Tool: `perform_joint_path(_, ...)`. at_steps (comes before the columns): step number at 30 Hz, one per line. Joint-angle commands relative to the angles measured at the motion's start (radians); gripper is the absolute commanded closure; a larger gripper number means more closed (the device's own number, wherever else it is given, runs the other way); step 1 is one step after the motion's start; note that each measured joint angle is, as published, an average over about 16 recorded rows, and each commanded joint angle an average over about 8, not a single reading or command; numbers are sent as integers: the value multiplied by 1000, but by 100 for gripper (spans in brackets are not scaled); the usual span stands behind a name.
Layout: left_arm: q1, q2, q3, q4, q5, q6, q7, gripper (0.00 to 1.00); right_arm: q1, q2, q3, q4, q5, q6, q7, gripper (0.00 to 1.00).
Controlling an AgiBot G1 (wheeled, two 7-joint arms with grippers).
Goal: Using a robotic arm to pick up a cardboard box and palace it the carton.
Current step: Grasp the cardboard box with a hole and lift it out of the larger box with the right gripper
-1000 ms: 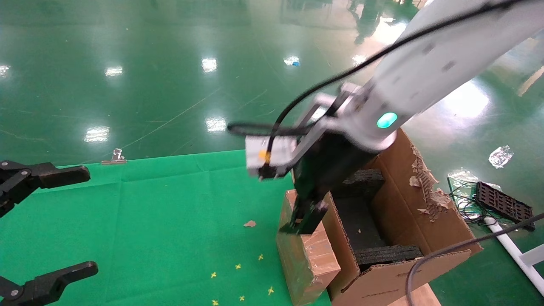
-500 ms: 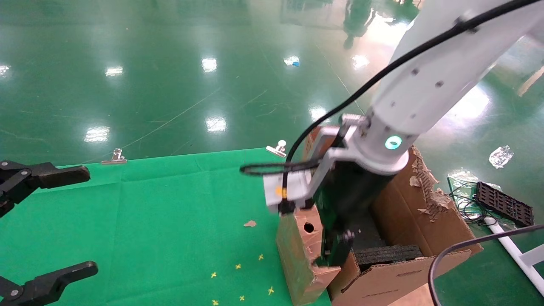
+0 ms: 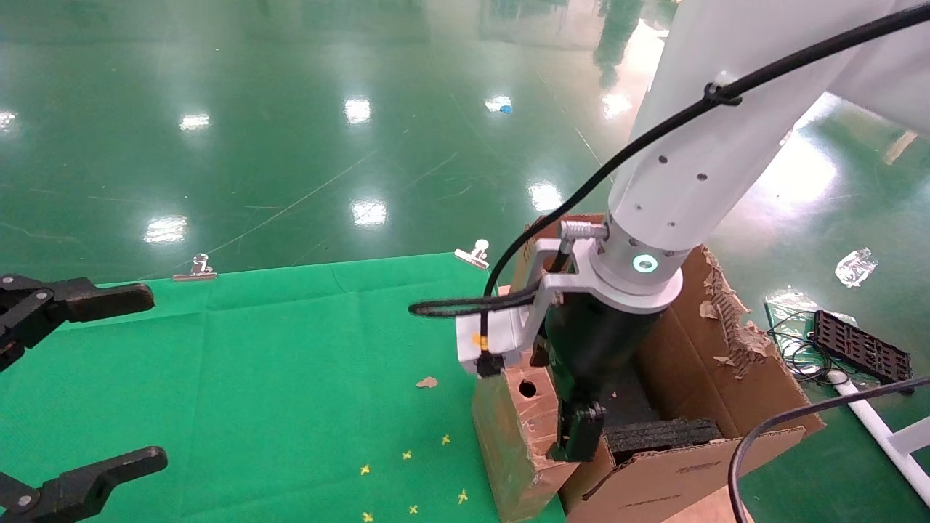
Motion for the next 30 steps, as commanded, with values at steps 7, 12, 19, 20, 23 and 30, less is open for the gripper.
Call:
perform_joint_path(7, 0, 0, 1, 0, 0, 0, 0, 0, 3, 68, -3, -47, 53, 83, 357, 0)
perform_joint_path(12, 0, 0, 1, 0, -1, 0, 0, 0, -9, 83, -17, -92, 71, 101, 520, 0)
perform_joint_path(19, 0, -1, 1, 0, -1, -1, 1, 0, -43, 66, -38, -125, 85, 92, 599, 0)
perform_joint_path(20, 0, -1, 1, 0, -1, -1, 1, 0, -51, 61, -41, -132, 88, 89, 604, 0)
perform_joint_path(23, 0, -1, 2, 0, -1, -1, 1, 0, -76, 46, -52, -152, 94, 83, 614, 0)
perform_joint_path(30, 0, -1, 2, 0, -1, -1, 1, 8, -119, 8, -77, -175, 77, 83, 638, 66)
